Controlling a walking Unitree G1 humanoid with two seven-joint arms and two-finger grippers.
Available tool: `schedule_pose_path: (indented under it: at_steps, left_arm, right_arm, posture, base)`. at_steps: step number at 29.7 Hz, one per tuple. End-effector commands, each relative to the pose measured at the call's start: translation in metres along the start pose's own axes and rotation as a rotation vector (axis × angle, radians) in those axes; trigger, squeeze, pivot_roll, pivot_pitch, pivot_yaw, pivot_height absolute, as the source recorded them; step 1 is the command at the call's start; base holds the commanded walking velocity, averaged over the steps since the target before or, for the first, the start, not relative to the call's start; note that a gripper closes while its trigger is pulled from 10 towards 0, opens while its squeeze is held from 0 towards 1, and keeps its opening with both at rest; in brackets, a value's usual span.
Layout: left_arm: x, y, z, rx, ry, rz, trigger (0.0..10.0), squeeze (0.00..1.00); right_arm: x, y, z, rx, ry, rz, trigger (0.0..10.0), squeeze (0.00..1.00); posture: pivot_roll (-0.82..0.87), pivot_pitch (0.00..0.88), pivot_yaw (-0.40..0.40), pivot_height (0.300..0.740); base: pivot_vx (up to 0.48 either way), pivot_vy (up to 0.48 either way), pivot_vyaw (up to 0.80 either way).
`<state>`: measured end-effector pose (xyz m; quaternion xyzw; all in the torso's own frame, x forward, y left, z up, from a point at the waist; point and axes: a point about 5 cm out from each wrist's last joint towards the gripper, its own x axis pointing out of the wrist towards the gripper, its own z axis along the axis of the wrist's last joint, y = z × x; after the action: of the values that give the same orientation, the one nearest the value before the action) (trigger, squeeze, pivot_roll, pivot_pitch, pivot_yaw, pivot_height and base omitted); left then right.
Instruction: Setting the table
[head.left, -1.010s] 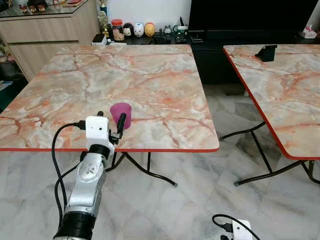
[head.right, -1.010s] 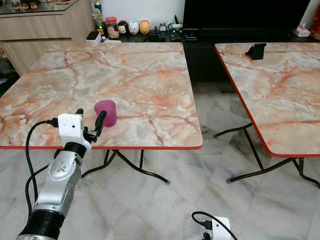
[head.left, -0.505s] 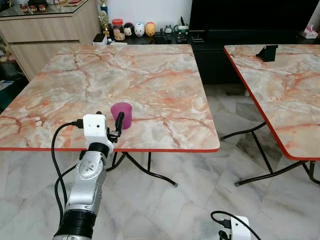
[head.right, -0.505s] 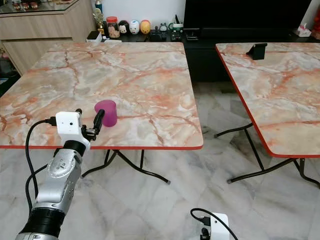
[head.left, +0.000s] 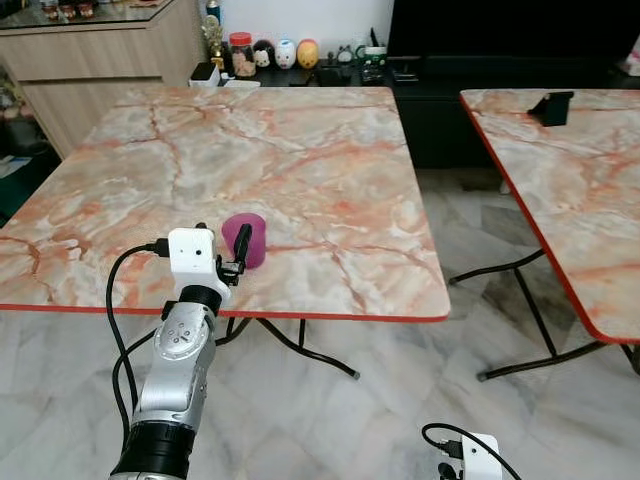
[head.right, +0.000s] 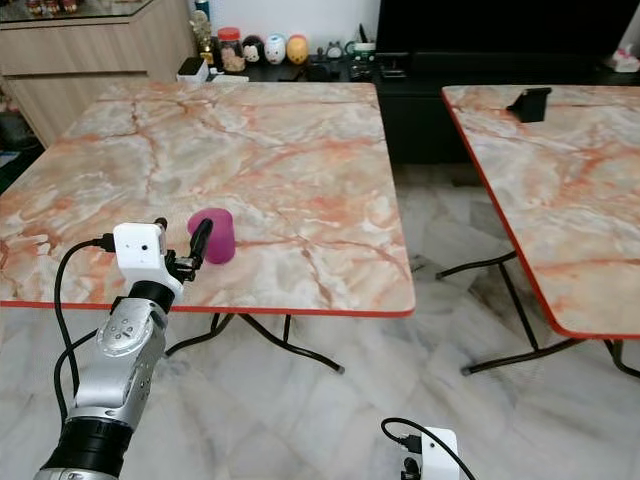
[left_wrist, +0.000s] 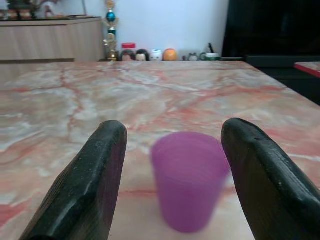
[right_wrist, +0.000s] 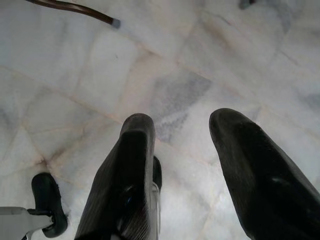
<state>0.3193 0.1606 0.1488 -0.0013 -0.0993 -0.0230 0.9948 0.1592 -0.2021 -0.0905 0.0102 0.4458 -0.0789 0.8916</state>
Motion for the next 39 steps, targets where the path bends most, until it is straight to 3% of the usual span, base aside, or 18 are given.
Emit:
schedule_pose_path:
  at_steps: [1, 14, 22, 25, 26, 29, 36, 37, 39]
  left_arm:
    - [0.001, 0.002, 0.006, 0.004, -0.017, -0.003, 10.0, 0.0]
    - [0.004, 0.0, 0.016, -0.012, -0.049, -0.017, 10.0, 0.0]
    - [0.013, -0.009, 0.017, -0.087, 0.039, -0.2, 10.0, 0.0]
    - [0.016, -0.011, 0.016, -0.109, 0.102, -0.281, 10.0, 0.0]
    - [0.016, -0.013, 0.011, -0.12, 0.164, -0.315, 10.0, 0.0]
    - [0.016, -0.016, 0.007, -0.076, 0.189, -0.364, 10.0, 0.0]
    - [0.036, -0.014, 0.02, -0.189, 0.182, -0.276, 10.0, 0.0]
    - [0.04, -0.013, 0.022, -0.201, 0.176, -0.255, 10.0, 0.02]
    - [0.05, -0.015, 0.029, -0.241, 0.157, -0.22, 10.0, 0.3]
  right_arm:
    - [0.0, 0.001, -0.001, 0.006, 0.003, 0.0, 10.0, 0.0]
    - [-0.001, 0.002, -0.003, 0.006, 0.013, 0.002, 10.0, 0.0]
    - [-0.001, 0.001, -0.006, 0.005, 0.022, 0.001, 10.0, 0.0]
    - [-0.001, 0.002, -0.006, 0.004, 0.027, 0.002, 10.0, 0.0]
    - [-0.001, 0.002, -0.006, 0.003, 0.028, 0.004, 10.0, 0.0]
    - [-0.001, 0.003, -0.006, 0.002, 0.029, 0.005, 10.0, 0.0]
    - [-0.001, 0.004, -0.007, 0.0, 0.034, 0.009, 10.0, 0.0]
    - [-0.001, 0.004, -0.007, -0.001, 0.035, 0.009, 10.0, 0.0]
    - [-0.001, 0.005, -0.007, -0.003, 0.037, 0.011, 10.0, 0.0]
  posture:
    - [0.05, 0.0, 0.012, 0.74]
    - [0.05, 0.0, 0.01, 0.74]
    - [0.05, 0.0, 0.01, 0.74]
    - [0.05, 0.0, 0.012, 0.74]
    - [0.05, 0.0, 0.012, 0.74]
    - [0.05, 0.0, 0.012, 0.74]
    - [0.05, 0.0, 0.011, 0.74]
    - [0.05, 0.0, 0.012, 0.74]
    - [0.05, 0.0, 0.012, 0.74]
  base:
    - [0.274, 0.0, 0.0]
    - [0.063, 0.0, 0.0]
    - [0.0, 0.0, 0.0]
    - [0.0, 0.0, 0.0]
    - [0.0, 0.0, 0.0]
    - [0.0, 0.0, 0.0]
    - [0.0, 0.0, 0.0]
    - [0.0, 0.0, 0.0]
    - [0.0, 0.0, 0.0]
